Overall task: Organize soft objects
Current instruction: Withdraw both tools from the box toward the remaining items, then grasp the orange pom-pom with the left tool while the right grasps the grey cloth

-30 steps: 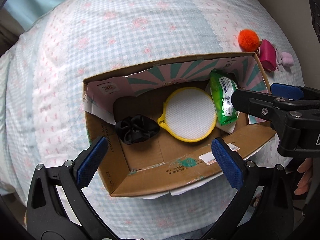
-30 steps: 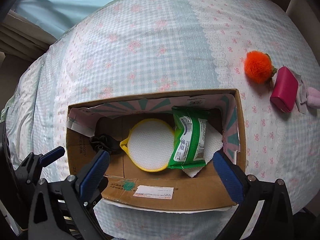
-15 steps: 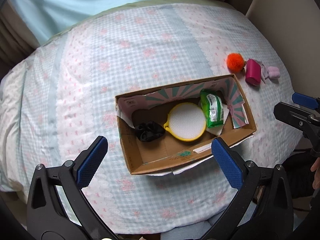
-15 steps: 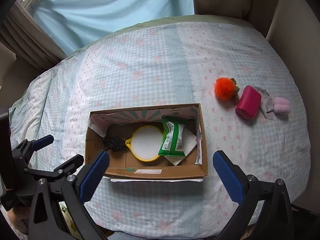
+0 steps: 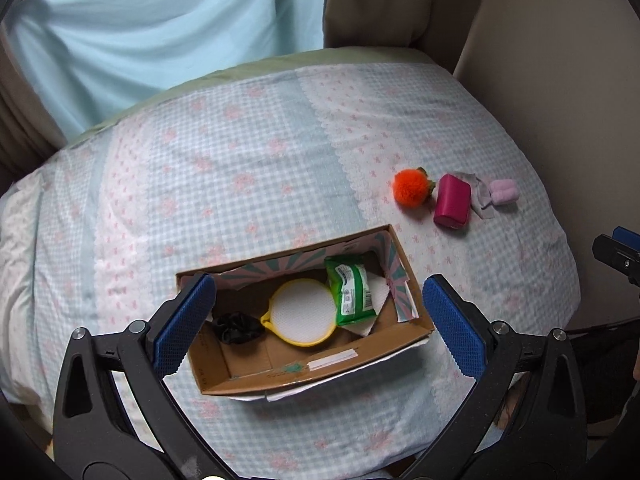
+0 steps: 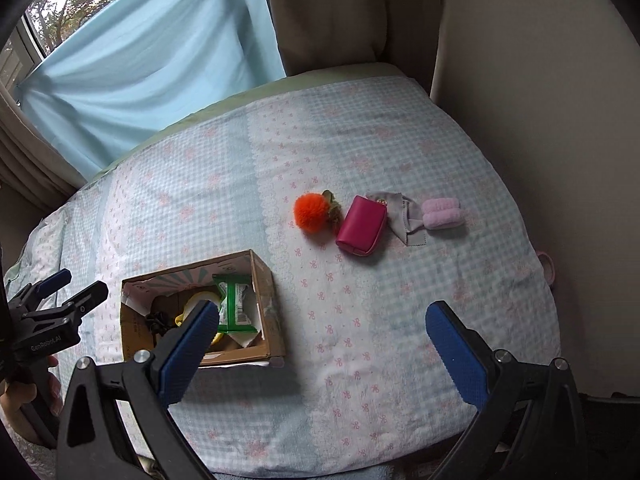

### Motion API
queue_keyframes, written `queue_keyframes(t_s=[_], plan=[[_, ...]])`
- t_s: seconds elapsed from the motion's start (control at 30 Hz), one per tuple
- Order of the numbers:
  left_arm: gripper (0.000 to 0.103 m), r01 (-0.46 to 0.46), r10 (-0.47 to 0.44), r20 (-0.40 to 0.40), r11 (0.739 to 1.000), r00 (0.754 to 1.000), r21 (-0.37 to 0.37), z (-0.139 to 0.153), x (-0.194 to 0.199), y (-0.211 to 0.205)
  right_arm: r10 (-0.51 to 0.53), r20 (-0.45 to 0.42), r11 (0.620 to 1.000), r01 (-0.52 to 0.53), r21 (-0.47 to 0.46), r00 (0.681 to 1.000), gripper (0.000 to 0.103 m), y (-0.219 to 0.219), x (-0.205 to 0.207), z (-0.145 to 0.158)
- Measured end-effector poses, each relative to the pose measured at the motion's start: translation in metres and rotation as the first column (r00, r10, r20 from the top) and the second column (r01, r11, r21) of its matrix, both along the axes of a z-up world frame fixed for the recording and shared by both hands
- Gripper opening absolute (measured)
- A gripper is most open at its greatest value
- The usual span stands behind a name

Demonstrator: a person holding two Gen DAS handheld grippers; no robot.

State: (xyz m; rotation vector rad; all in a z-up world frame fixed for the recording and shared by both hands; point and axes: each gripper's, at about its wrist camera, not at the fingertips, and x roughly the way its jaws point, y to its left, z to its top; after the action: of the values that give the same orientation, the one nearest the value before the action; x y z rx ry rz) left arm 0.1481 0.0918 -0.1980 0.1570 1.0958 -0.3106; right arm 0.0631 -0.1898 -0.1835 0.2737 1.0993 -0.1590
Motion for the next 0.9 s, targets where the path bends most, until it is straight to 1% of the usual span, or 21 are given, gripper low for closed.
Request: queue_keyframes(t_s=[0.1, 0.23, 0.33, 0.4, 0.47, 0.6, 0.7, 0.9], plan=[[0.103, 0.003, -0.003, 0.023, 1.000, 1.000, 0.002, 0.006, 0.001, -0.035, 0.036, 0.021, 0.999, -0.036, -0.004, 0.999, 0.103, -0.038, 0.005, -0.003], [0.103, -0.024, 0.024, 0.027, 1.000, 0.999, 0.010, 0.006, 0.006, -0.085, 0.125, 0.037, 0.992, -0.125, -0.008, 0.991, 0.103, -0.083, 0.017, -0.014], [0.103, -0.043, 0.042, 0.017, 0.999, 0.999, 0.014, -0.005, 0.014, -0.121, 0.221, 0.045, 0.975, -0.219, -0.045, 0.974, 0.103, -0.109, 0.029, -0.025], [0.103, -0.056, 0.056, -0.003, 0.998, 0.998, 0.010, -0.016, 0.023, -0.143, 0.282, 0.038, 0.958, -0.279, -0.070, 0.959, 0.103, -0.124, 0.041, -0.036], [0.103, -0.069, 0.069, -0.028, 0.998, 0.997, 0.005, -0.028, 0.032, -0.163, 0.326, 0.035, 0.944, -0.323, -0.072, 0.945, 0.103, -0.138, 0.053, -0.045], [0.103, -0.080, 0.080, -0.065, 0.997, 0.995, 0.002, -0.051, 0.050, -0.201, 0.416, 0.032, 0.908, -0.414, -0.064, 0.909, 0.103, -0.159, 0.082, -0.071], [0.103, -0.089, 0.091, -0.089, 0.996, 0.992, 0.021, -0.071, 0.066, -0.223, 0.491, -0.002, 0.868, -0.489, -0.087, 0.871, 0.103, -0.166, 0.103, -0.097], [0.103, -0.128, 0.127, -0.157, 0.992, 0.979, 0.002, -0.126, 0.102, -0.250, 0.598, -0.073, 0.792, -0.603, -0.093, 0.798, 0.103, -0.167, 0.139, -0.158]])
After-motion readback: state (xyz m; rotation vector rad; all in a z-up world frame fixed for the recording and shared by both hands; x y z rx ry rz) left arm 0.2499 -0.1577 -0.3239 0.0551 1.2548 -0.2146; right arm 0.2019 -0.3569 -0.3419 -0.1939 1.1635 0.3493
